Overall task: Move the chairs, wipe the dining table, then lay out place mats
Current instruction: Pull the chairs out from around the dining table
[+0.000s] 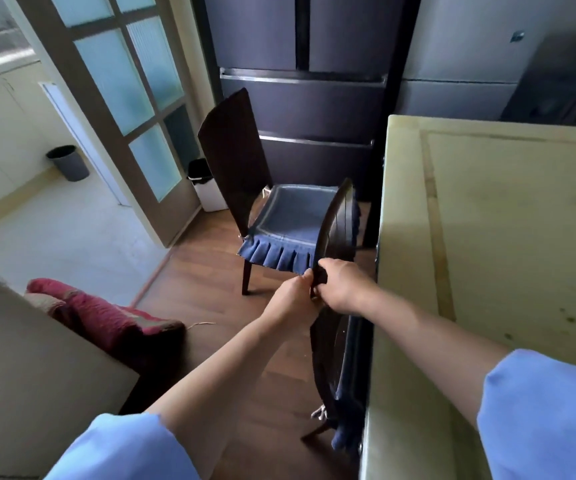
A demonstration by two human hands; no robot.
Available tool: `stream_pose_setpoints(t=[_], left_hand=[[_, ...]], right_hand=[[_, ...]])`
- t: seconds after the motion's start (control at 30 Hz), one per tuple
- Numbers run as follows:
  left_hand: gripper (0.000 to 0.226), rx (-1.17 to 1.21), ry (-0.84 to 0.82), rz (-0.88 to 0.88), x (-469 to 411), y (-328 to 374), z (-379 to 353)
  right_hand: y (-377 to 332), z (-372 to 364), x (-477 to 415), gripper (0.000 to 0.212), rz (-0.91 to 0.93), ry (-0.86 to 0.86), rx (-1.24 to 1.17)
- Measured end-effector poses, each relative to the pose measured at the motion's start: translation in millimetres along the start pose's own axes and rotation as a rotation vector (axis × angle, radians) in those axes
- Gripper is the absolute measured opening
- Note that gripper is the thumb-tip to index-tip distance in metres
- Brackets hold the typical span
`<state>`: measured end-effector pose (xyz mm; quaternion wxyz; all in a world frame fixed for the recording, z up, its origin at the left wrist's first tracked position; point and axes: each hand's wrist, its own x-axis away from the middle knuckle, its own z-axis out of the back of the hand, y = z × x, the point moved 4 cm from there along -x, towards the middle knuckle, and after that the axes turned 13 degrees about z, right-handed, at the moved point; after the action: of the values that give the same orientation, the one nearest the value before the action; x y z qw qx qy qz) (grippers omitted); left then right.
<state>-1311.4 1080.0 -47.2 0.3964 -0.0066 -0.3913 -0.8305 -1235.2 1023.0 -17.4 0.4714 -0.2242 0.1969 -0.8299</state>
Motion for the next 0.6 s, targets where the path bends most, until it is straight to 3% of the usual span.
stream_pose_setpoints(t=[0.2, 0.27, 0.47, 0.57, 0.6], left_hand=[[0.038, -0.06, 0.025, 0.01, 10.4, 0.4, 3.9], [0.035, -0.055, 0.015, 0.028, 11.7, 1.3, 6.5], [0.037, -0.053, -0.13, 0.133, 23.7, 7.0, 28.8], [0.036, -0.027, -0.02, 0.09, 25.1, 9.8, 65.0], [0.033, -0.092, 0.014, 0.045, 27.2, 11.8, 78.0]], right_hand=[[-13.1, -0.6, 5.5, 0.042, 0.049, -0.049, -0.01], [-15.2, 2.5, 4.7, 0.036, 0.071, -0.059, 0.003], [-26.2, 23.2, 5.2, 0.032, 0.101, -0.074, 0.054], [-39.9, 35.3, 1.8, 0.017, 0.109, -0.038, 0.073], [-46.2, 38.9, 0.5, 0.021, 0.106, -0.028, 0.073]])
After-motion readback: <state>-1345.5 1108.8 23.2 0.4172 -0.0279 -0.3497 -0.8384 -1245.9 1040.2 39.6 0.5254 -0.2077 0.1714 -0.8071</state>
